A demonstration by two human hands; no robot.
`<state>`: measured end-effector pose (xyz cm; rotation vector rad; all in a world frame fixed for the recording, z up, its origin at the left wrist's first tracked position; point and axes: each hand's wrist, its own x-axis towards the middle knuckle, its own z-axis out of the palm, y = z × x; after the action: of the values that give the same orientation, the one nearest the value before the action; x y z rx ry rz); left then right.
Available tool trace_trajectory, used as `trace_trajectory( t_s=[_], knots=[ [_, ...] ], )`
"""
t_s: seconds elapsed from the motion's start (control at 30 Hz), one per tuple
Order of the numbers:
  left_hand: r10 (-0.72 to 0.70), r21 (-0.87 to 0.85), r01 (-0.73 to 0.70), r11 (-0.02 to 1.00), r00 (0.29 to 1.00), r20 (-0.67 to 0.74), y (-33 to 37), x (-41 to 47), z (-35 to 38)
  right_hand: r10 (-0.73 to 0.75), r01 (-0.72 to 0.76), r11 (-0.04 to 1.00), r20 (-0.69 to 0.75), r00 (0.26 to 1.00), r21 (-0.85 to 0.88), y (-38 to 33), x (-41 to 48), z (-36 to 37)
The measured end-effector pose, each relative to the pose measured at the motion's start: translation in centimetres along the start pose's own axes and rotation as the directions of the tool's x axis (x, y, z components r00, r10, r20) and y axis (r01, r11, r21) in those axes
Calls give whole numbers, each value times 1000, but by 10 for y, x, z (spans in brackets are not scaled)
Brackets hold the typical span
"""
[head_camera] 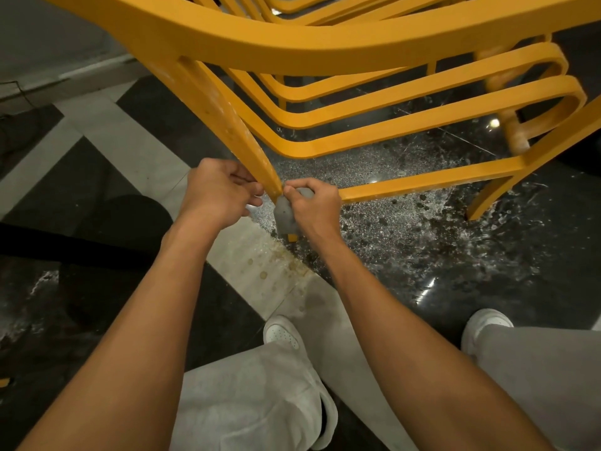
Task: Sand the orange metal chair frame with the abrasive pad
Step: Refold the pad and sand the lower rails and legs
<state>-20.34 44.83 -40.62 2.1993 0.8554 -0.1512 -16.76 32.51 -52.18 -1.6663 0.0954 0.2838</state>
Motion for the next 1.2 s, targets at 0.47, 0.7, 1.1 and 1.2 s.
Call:
trace_trajectory(
  t_s=[0.47,0.7,1.1,1.2],
  knots=[
    [28,18,-28,999,1000,-12,-2,-2,-2,0,0,1000,18,1000,-7,-7,-11,-3],
    [47,23,-47,999,999,1,1,-4,-3,-36,35,999,-24,999,-26,-19,-6,0],
    [64,39,-64,997,998,-3,2,-9,-4,-1,1,1000,2,1000,5,-25,-9,-3],
    [73,47,-72,996,997,-16,4,-11,-4,-54,55,998,-15,998,35,-34,-10,-2]
  ],
)
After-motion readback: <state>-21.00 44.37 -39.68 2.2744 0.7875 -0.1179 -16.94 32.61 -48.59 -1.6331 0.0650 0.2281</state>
